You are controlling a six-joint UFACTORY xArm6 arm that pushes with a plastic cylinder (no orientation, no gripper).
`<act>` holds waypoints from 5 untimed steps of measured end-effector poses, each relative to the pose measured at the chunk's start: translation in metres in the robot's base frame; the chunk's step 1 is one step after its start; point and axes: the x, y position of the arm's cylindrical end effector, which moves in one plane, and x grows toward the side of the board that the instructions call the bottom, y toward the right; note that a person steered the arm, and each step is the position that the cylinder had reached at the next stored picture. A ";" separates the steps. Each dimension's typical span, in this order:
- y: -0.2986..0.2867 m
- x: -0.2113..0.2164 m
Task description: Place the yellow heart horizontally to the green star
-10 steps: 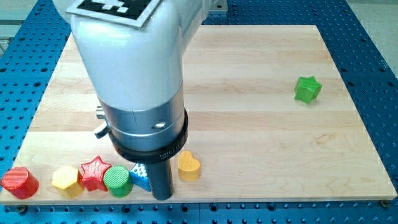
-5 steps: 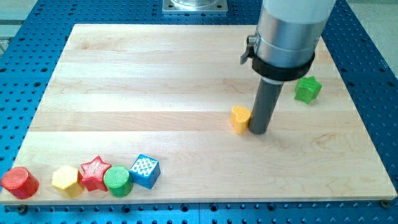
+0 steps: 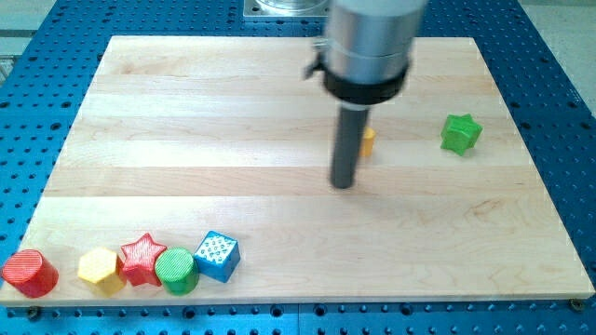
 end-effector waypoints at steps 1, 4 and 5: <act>0.025 -0.043; 0.051 -0.087; 0.080 -0.083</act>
